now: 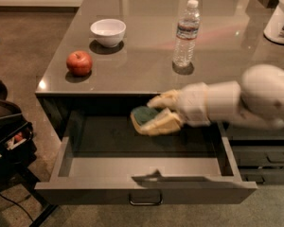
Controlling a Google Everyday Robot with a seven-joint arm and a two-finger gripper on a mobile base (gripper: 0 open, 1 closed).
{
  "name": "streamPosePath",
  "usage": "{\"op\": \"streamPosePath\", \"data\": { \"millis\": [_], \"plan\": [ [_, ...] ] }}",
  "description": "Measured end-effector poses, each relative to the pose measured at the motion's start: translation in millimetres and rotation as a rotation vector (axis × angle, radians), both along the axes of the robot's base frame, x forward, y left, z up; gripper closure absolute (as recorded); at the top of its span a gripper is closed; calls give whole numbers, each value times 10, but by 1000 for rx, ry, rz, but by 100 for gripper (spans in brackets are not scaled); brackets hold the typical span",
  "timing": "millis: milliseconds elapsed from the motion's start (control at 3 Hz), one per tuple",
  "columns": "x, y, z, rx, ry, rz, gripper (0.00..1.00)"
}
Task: Pick sponge from top drawer and place on counter
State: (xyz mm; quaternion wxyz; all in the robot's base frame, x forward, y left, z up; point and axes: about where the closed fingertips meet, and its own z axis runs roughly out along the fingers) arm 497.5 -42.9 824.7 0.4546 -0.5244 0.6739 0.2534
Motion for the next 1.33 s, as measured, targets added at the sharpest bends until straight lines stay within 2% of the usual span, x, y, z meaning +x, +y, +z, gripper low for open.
{"op": "streamPosePath", "data": {
  "millis": [333,667,1000,1333],
  "plan": [
    [499,306,363,-58,-104,120,100],
    [870,670,792,-118,-218,210,100],
    [1147,969,1097,-159,-305,260,100],
    [1466,1129,1008,-168,-321,253,100]
  ]
}}
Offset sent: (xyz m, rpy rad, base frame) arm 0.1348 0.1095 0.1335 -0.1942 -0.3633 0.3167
